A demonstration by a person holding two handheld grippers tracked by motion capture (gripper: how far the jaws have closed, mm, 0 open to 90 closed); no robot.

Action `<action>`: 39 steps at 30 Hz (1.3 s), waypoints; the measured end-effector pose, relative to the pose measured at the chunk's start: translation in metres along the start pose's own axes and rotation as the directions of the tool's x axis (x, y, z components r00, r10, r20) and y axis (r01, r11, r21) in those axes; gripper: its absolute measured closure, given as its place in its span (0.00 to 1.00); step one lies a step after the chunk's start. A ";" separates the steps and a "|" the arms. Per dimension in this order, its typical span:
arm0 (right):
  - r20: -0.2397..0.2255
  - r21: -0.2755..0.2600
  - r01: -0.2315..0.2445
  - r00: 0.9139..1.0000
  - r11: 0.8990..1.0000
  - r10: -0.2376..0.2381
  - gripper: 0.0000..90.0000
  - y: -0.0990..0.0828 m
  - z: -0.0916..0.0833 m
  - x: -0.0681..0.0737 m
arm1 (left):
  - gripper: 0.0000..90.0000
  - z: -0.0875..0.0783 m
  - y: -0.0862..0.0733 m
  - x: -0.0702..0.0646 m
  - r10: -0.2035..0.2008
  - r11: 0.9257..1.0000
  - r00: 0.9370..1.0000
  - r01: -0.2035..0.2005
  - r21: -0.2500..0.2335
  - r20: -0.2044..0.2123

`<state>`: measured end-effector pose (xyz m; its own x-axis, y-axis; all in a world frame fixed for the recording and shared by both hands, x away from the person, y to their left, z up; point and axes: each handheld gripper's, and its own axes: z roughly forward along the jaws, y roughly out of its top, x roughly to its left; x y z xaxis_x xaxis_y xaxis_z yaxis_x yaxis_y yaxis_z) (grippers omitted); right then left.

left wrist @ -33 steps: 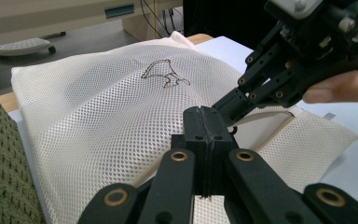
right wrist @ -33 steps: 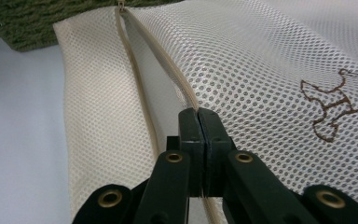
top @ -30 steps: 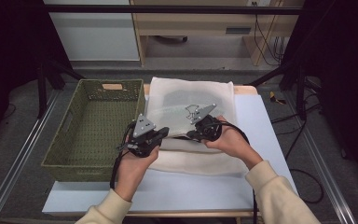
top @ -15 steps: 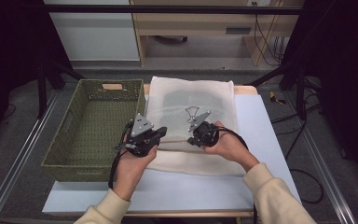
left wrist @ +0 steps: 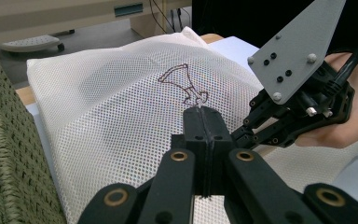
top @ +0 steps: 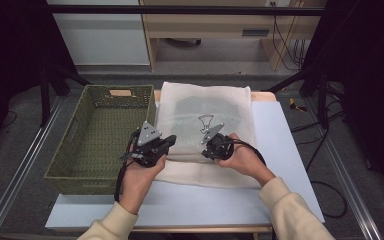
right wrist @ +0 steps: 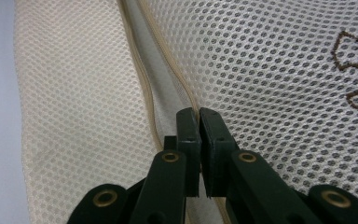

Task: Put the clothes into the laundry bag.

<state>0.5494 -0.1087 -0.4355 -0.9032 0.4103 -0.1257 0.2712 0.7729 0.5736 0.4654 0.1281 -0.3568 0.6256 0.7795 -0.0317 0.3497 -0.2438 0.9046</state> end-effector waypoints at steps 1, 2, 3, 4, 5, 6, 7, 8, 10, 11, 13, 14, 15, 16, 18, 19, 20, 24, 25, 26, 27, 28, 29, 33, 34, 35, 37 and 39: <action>0.000 0.000 0.000 1.000 1.000 0.000 0.97 0.000 0.000 0.000 | 1.00 0.000 0.000 0.000 0.000 1.000 1.000 0.000 0.000 0.000; -0.004 -0.001 0.001 1.000 1.000 -0.001 0.96 0.000 0.000 0.000 | 1.00 0.000 0.000 0.000 0.001 1.000 1.000 -0.001 0.000 0.000; -0.004 0.000 -0.001 1.000 1.000 0.001 0.94 0.001 0.000 0.001 | 1.00 0.000 0.000 0.000 0.000 1.000 1.000 0.000 -0.001 0.000; -0.004 -0.003 0.001 1.000 1.000 -0.001 0.93 0.001 -0.001 0.001 | 1.00 -0.001 0.000 0.000 0.000 1.000 1.000 0.000 -0.001 0.001; -0.003 -0.015 0.002 1.000 1.000 -0.002 0.89 0.003 -0.003 0.003 | 1.00 -0.001 0.000 0.000 0.001 1.000 1.000 -0.001 -0.002 0.001; -0.001 -0.019 -0.003 1.000 1.000 0.003 0.86 0.003 -0.004 0.004 | 1.00 -0.002 0.000 0.000 0.001 1.000 1.000 -0.001 -0.002 -0.001; 0.003 -0.028 -0.006 1.000 1.000 0.006 0.83 0.004 -0.006 0.005 | 1.00 -0.002 0.000 0.000 0.001 1.000 1.000 -0.001 -0.002 -0.001; 0.006 -0.035 -0.006 1.000 0.999 0.006 0.78 0.004 -0.008 0.006 | 1.00 -0.002 0.000 0.001 0.001 1.000 1.000 -0.001 -0.001 -0.001; 0.030 -0.046 -0.017 0.999 0.999 0.018 0.71 0.006 -0.012 0.009 | 1.00 -0.003 0.000 0.002 -0.004 1.000 1.000 0.004 -0.003 -0.005; 0.031 -0.054 -0.021 0.999 0.998 0.022 0.68 0.006 -0.014 0.010 | 1.00 -0.003 0.000 0.002 -0.004 1.000 1.000 0.004 -0.003 -0.005; 0.043 -0.078 -0.018 0.999 0.997 0.021 0.61 0.007 -0.019 0.013 | 1.00 -0.004 0.000 0.003 -0.005 1.000 1.000 0.005 -0.007 -0.008; 0.048 -0.088 -0.025 0.998 0.996 0.030 0.59 0.007 -0.022 0.015 | 1.00 -0.006 0.001 0.005 -0.005 1.000 1.000 0.005 -0.006 -0.011; 0.055 -0.091 -0.035 0.998 0.995 0.040 0.55 0.007 -0.024 0.016 | 1.00 -0.007 0.001 0.006 -0.007 1.000 1.000 0.007 -0.010 -0.013; 0.071 -0.095 -0.039 0.996 0.995 0.046 0.48 0.007 -0.026 0.017 | 1.00 -0.007 0.001 0.006 -0.007 1.000 1.000 0.007 -0.009 -0.015; 0.104 -0.108 -0.051 0.993 0.993 0.062 0.42 0.007 -0.030 0.020 | 1.00 -0.009 0.001 0.008 -0.009 1.000 1.000 0.009 -0.009 -0.018; 0.116 -0.122 -0.058 0.991 0.991 0.072 0.38 0.007 -0.033 0.021 | 1.00 -0.010 0.001 0.008 -0.010 1.000 1.000 0.010 -0.011 -0.020; 0.125 -0.137 -0.066 0.989 0.988 0.084 0.34 0.006 -0.035 0.021 | 1.00 -0.010 0.001 0.009 -0.011 1.000 1.000 0.011 -0.011 -0.020; 0.151 -0.147 -0.096 0.981 0.984 0.118 0.23 0.006 -0.042 0.024 | 1.00 -0.013 0.001 0.011 -0.006 1.000 1.000 0.006 -0.005 -0.023; 0.151 -0.145 -0.105 0.980 0.984 0.127 0.20 0.006 -0.044 0.024 | 1.00 -0.013 0.001 0.011 -0.006 1.000 1.000 0.006 -0.005 -0.023; 0.151 -0.145 -0.105 0.980 0.984 0.127 0.20 0.006 -0.044 0.024 | 1.00 -0.014 0.001 0.011 -0.005 1.000 1.000 0.005 -0.005 -0.024; 0.157 -0.153 -0.118 0.977 0.981 0.142 0.19 0.006 -0.045 0.024 | 1.00 -0.015 0.002 0.012 -0.004 1.000 1.000 0.003 -0.004 -0.024; 0.166 -0.163 -0.137 0.972 0.977 0.164 0.15 0.006 -0.050 0.025 | 1.00 -0.016 0.002 0.013 0.000 1.000 1.000 0.000 0.002 -0.028; 0.166 -0.163 -0.137 0.972 0.977 0.164 0.15 0.006 -0.050 0.025 | 1.00 -0.016 0.002 0.013 0.000 1.000 1.000 0.000 0.002 -0.028; 0.169 -0.199 -0.174 0.963 0.964 0.209 0.10 0.006 -0.061 0.025 | 1.00 -0.019 0.004 0.016 0.010 1.000 0.999 -0.009 0.015 -0.032; 0.173 -0.196 -0.181 0.961 0.964 0.215 0.10 0.006 -0.063 0.025 | 1.00 -0.020 0.004 0.016 0.011 1.000 0.999 -0.011 0.017 -0.033; 0.176 -0.200 -0.186 0.959 0.962 0.222 0.10 0.006 -0.065 0.025 | 1.00 -0.020 0.004 0.016 0.011 1.000 0.999 -0.011 0.017 -0.033; 0.181 -0.209 -0.188 0.957 0.960 0.227 0.10 0.006 -0.068 0.026 | 1.00 -0.021 0.005 0.017 0.019 0.999 0.999 -0.018 0.027 -0.033; 0.183 -0.217 -0.202 0.953 0.955 0.243 0.09 0.004 -0.071 0.025 | 1.00 -0.023 0.006 0.017 0.022 0.999 0.999 -0.021 0.030 -0.035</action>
<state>0.5046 -0.1301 -0.3787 -0.7336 0.6674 -0.1282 0.3696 0.5501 0.7489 0.4623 0.1534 -0.3418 0.6082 0.7937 0.0031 0.3573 -0.2772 0.8919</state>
